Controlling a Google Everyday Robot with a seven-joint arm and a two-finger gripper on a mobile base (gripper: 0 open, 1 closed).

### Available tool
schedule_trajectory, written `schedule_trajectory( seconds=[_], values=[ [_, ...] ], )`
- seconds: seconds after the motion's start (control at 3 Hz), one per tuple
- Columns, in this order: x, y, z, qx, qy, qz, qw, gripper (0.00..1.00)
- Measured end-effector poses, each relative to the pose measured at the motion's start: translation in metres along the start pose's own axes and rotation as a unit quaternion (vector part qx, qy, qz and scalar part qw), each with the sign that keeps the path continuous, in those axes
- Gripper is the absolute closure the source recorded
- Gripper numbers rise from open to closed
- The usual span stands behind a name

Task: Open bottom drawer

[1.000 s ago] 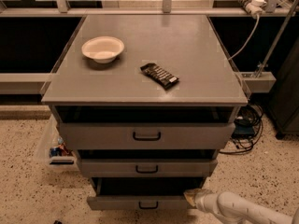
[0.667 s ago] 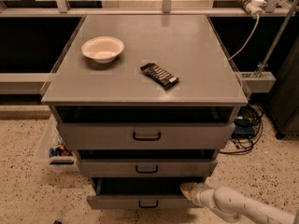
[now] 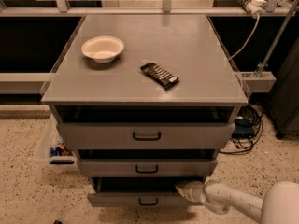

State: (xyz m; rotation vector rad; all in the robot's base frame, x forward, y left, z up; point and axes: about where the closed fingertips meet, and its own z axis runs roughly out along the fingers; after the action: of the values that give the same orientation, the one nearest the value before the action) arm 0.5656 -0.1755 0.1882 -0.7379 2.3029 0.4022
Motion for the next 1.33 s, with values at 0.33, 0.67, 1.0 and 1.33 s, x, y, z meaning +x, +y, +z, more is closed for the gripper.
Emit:
schedule_trajectory(
  seconds=[0.33,0.67,1.0,1.33],
  values=[
    [-0.001,-0.001,0.001,0.000,0.000,-0.001,1.0000,1.00],
    [0.022,0.011,-0.023,-0.027,0.023,-0.011,0.9993,1.00],
    [0.028,0.016,-0.031,-0.035,0.028,-0.012,0.9989,1.00],
    [0.057,0.027,-0.043,-0.061,0.043,-0.001,0.9972,1.00]
  ],
)
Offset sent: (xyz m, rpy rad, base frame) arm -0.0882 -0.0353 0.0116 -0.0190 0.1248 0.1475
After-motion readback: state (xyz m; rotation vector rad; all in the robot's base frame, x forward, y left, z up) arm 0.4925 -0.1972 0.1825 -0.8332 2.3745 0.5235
